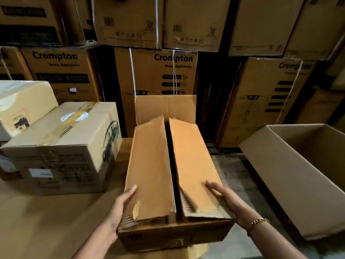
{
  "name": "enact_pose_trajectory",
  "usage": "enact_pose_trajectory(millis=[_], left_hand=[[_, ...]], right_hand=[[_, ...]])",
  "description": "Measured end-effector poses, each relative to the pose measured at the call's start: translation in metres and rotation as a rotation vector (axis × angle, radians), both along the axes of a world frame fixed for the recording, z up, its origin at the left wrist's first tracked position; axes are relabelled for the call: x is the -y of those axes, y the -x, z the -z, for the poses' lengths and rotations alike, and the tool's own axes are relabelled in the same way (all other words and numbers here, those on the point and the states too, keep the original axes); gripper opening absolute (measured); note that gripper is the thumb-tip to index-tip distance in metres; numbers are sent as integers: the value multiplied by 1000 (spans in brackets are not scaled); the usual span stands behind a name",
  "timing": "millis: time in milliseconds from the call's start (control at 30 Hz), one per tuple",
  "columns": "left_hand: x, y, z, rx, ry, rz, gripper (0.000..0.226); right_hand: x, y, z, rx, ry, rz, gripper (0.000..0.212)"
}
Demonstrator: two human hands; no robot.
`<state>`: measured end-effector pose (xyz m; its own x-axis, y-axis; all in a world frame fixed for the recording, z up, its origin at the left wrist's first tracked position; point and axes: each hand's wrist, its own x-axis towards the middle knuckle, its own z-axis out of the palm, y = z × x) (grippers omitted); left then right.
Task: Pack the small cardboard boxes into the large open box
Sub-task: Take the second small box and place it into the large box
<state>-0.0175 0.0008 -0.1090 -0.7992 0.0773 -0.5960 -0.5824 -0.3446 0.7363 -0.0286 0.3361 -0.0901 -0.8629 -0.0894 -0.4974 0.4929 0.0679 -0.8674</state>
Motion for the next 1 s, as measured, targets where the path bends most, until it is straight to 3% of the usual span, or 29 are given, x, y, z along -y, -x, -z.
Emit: enact_pose_trajectory(millis=[67, 233, 267, 367, 433, 600, 667, 800, 833, 1000], left_hand=[[-13, -10, 5, 28, -33, 68, 57], [-50, 4, -16, -118, 19, 112, 54], [-58, 9, -26, -140, 54, 119, 56], [-99, 13, -56, -244, 116, 152, 67], [-134, 15, -79, -329, 132, 174, 69], [-241, 13, -141, -509, 118, 200, 57], [-283, 15, -161, -583, 79, 203, 55], [-365, 17, -199, -637, 17, 209, 57], [-385, 19, -207, -654, 9, 202, 52], [-476, 40, -230, -700, -40, 234, 54]], right_hand=[[-13, -1, 5, -53, -25, 48, 78], [-56, -9, -11, -135, -35, 92, 103], [-69, -9, -17, -139, -33, 108, 99], [-109, -11, -46, -180, -2, 152, 60], [-144, -13, -69, -209, -4, 186, 49], [-254, -25, -130, -356, -96, 192, 90], [-298, -31, -156, -409, -134, 212, 95], [-374, -44, -209, -470, -137, 278, 35], [-393, -45, -219, -488, -133, 301, 28], [-478, -43, -249, -540, -158, 342, 44]])
